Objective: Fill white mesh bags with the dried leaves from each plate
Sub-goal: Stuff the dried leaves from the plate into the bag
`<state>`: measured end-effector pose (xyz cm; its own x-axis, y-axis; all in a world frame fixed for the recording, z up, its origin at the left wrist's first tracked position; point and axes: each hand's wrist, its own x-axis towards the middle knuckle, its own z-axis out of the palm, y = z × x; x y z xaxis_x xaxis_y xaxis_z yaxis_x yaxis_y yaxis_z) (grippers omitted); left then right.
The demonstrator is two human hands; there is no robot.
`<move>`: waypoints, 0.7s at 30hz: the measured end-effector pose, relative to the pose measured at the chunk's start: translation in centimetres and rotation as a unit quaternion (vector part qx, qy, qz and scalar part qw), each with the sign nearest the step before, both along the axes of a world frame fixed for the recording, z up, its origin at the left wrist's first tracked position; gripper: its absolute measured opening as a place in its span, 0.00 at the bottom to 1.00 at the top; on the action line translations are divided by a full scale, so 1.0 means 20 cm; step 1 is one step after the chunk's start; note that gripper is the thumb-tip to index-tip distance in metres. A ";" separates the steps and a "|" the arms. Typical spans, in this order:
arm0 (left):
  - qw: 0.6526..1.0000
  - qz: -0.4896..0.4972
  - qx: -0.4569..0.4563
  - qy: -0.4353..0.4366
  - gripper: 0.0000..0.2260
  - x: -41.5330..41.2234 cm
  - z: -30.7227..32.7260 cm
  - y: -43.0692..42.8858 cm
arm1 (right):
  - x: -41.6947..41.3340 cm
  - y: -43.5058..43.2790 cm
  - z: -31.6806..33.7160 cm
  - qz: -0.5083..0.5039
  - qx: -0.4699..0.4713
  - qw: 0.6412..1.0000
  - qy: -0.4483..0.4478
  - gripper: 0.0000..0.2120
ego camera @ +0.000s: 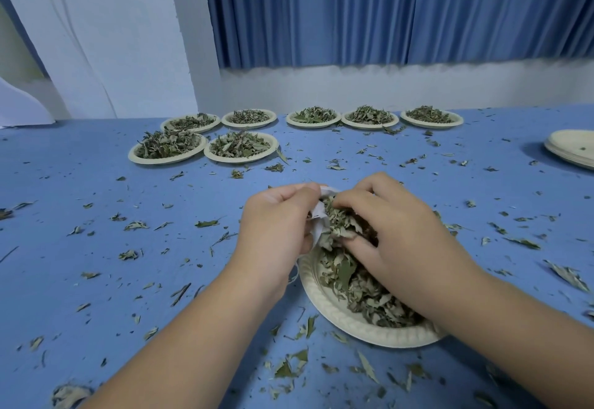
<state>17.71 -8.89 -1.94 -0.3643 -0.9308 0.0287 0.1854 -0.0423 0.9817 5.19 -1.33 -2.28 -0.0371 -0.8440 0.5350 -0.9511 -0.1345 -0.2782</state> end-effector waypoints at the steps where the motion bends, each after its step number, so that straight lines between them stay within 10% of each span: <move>1: 1.000 0.001 -0.008 -0.008 0.09 0.00 0.00 0.00 | -0.02 0.00 0.00 0.006 -0.012 1.000 -0.018 0.14; 8: 0.997 -0.013 -0.058 -0.043 0.08 -0.01 0.01 0.02 | -0.08 0.00 0.07 -0.007 -0.010 0.993 -0.119 0.05; 21: 0.997 -0.017 -0.060 -0.041 0.12 -0.02 0.00 0.03 | -0.05 0.01 0.11 -0.011 0.061 0.998 -0.017 0.14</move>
